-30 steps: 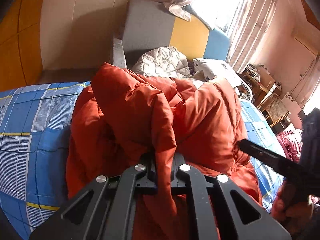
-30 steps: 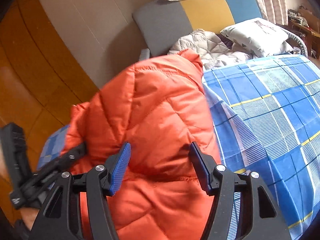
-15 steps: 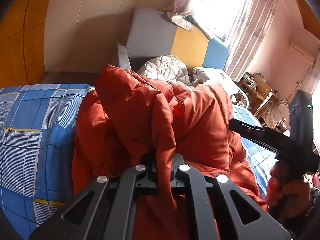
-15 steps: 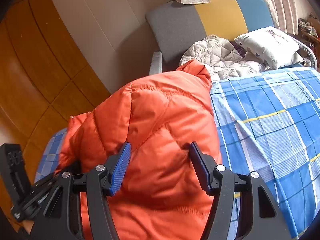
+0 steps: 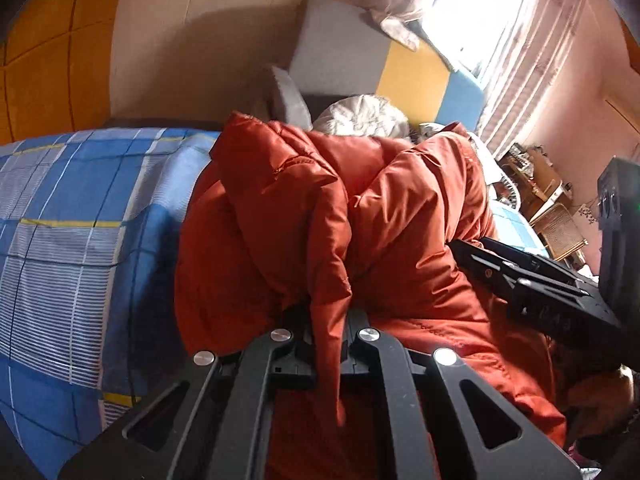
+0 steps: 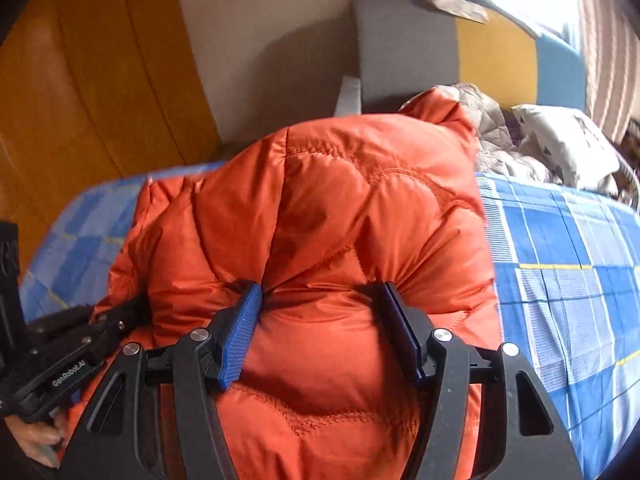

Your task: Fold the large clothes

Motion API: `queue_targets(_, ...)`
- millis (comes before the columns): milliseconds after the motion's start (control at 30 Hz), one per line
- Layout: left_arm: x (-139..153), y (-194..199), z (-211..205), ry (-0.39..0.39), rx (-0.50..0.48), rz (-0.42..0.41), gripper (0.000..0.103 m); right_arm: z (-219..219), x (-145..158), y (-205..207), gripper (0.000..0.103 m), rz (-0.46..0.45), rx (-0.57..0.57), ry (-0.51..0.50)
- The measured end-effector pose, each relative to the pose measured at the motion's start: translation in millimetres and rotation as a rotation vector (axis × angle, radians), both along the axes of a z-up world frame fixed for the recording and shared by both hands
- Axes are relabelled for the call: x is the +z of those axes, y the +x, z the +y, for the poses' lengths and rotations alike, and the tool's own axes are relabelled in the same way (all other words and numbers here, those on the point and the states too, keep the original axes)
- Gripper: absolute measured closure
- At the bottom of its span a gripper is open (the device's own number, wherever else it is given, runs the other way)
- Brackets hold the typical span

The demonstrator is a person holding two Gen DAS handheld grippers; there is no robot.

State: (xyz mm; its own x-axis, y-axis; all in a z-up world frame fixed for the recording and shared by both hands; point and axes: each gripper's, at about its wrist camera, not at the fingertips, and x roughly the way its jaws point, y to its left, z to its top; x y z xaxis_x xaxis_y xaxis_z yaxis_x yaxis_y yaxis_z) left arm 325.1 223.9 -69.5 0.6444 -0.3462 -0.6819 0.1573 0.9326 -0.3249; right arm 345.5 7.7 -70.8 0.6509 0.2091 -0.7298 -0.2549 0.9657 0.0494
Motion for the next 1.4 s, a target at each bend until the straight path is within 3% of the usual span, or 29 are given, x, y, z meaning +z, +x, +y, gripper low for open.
queue_targets(167,-16.5,7.6,6.7,0.026,0.007,0.025,0.099,15.3,-19.2,14.0,0.041,0.017,0.008,-0.049)
queue_targets(300,-16.7,7.2,10.8,-0.007,0.036,0.051,0.098,18.3,-34.6,15.7,0.041,-0.001,0.002,-0.063)
queue_targets(433,-7.9,5.1,14.3,-0.039,0.092,0.076,0.091,18.4,-38.6,13.1,0.041,-0.018,-0.002,-0.063)
queue_targets(500,2.4,1.5,13.8,-0.065,0.12,0.061,0.08,18.2,-38.7,10.5,0.041,-0.029,-0.005,-0.064)
queue_targets(533,10.8,-2.2,15.3,-0.091,0.15,0.042,0.063,21.4,-38.0,9.3,0.041,-0.03,-0.007,-0.064)
queue_targets(633,27.1,-7.9,7.8,-0.069,0.192,0.005,0.048,22.7,-36.4,6.6,0.041,-0.036,-0.017,-0.064)
queue_targets(833,11.9,7.4,-22.3,0.125,0.228,0.063,0.048,19.8,-29.0,-4.5,0.041,-0.045,-0.034,-0.054)
queue_targets(933,7.4,6.8,-19.4,0.106,0.24,0.056,0.047,12.3,-21.7,-10.7,0.041,-0.054,-0.026,-0.053)
queue_targets(1033,4.2,4.0,-23.7,0.156,0.227,0.027,0.047,3.2,-11.3,-17.4,0.041,-0.046,-0.01,-0.009)
queue_targets(1200,2.0,1.0,-22.0,0.148,0.23,0.005,0.047,-18.2,9.6,-30.9,0.041,-0.057,0.006,0.033)
queue_targets(1400,0.1,-1.1,-22.6,0.147,0.217,-0.012,0.046,-58.8,21.9,-19.0,0.041,-0.053,-0.092,0.073)
